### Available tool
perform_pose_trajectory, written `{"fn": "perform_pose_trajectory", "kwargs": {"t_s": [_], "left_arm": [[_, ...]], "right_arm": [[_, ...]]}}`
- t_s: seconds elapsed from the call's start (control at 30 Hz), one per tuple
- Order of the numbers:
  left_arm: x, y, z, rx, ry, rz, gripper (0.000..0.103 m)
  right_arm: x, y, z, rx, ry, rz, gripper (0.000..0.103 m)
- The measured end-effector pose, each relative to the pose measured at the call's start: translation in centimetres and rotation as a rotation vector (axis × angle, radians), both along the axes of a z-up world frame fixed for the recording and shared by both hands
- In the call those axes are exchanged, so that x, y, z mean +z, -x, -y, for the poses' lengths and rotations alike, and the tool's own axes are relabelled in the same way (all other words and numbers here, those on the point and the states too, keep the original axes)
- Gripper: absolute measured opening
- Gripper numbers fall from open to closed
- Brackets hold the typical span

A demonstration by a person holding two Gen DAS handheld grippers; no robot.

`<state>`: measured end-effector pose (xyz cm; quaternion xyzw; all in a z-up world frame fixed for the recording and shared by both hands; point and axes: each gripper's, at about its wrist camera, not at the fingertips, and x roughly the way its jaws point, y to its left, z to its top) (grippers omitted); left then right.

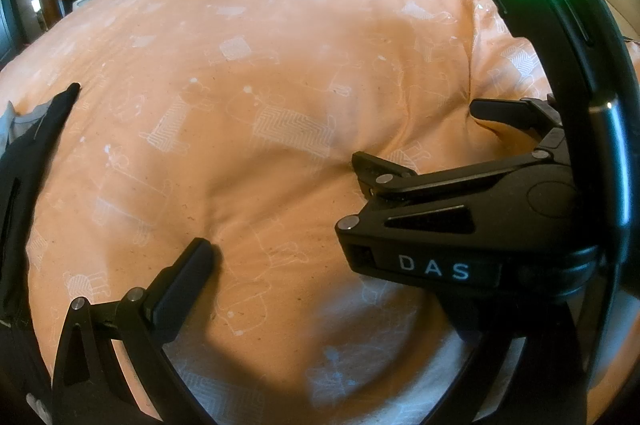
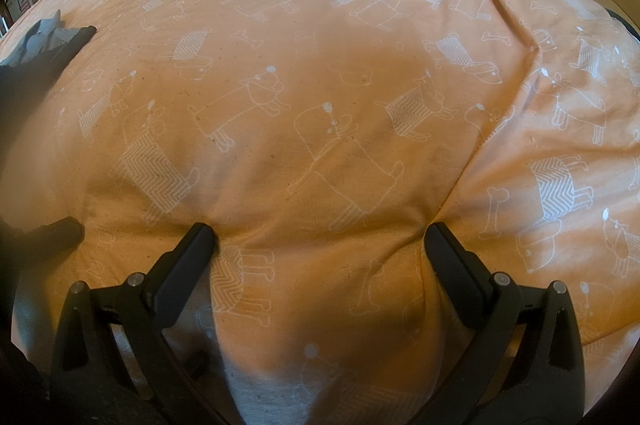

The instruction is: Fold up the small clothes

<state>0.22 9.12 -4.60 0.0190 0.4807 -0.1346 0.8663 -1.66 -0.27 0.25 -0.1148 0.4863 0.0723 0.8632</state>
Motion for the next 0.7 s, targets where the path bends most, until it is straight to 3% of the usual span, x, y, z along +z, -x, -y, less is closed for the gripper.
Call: {"fn": "perform_pose_trajectory", "kwargs": {"t_s": [0.7], "left_arm": [[-0.12, 0.00, -0.04, 0.000, -0.016, -0.020, 0.103]], "right_arm": [[0.00, 0.10, 0.25, 0.001, -0.002, -0.003, 0.103]]}}
